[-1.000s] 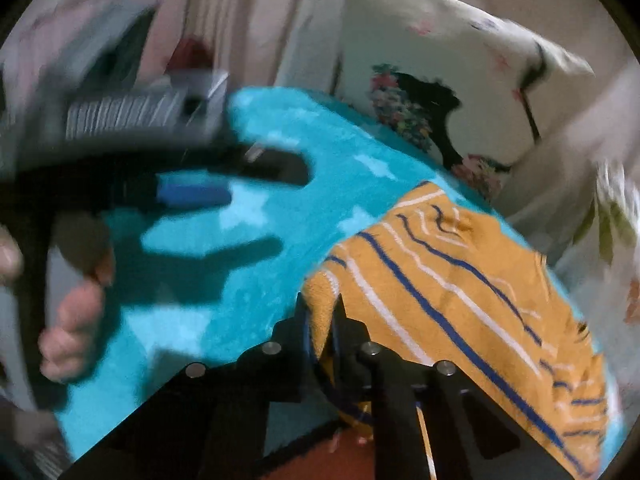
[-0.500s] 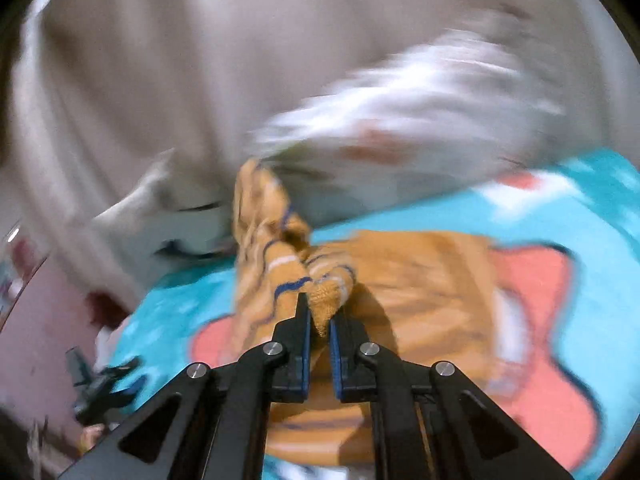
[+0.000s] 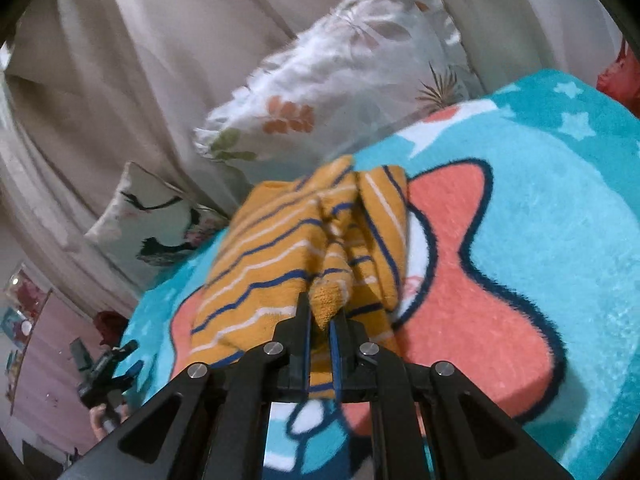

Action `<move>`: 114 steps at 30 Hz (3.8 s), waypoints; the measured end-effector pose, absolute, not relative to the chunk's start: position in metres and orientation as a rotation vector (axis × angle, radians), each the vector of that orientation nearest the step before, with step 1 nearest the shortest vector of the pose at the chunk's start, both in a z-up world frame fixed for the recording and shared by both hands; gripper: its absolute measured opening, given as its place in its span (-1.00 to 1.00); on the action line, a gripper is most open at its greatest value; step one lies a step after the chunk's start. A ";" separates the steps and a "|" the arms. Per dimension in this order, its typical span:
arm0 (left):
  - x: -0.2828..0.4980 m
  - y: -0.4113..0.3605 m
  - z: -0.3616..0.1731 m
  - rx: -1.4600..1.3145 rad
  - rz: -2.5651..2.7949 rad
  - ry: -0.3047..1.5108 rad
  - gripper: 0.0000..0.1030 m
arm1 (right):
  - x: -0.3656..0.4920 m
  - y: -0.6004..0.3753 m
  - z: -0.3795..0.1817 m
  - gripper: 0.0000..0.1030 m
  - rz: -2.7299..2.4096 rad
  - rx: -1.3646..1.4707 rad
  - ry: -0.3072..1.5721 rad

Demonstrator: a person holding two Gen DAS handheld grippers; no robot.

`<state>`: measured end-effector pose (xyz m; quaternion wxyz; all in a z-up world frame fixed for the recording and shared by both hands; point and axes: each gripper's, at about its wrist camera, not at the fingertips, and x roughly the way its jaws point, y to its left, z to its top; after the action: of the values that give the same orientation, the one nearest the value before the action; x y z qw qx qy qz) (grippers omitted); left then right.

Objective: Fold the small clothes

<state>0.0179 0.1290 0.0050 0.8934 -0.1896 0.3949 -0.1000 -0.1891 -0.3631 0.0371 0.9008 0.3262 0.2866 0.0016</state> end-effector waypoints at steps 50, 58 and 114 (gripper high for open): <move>0.017 -0.118 0.023 -0.055 -0.569 1.186 0.30 | -0.057 -0.406 -0.001 -0.55 0.009 0.566 0.856; -0.023 -0.079 0.047 -0.097 -0.508 1.075 0.44 | -0.097 -0.392 0.058 -0.52 0.078 0.552 0.714; -0.125 -0.003 0.064 0.066 -0.041 0.733 1.00 | -0.149 -0.255 0.025 -0.48 0.032 0.320 0.787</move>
<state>-0.1254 -0.0033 0.0640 0.9329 0.0322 0.3581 -0.0200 -0.1490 -0.2553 0.0247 0.9110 0.1552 0.3818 0.0156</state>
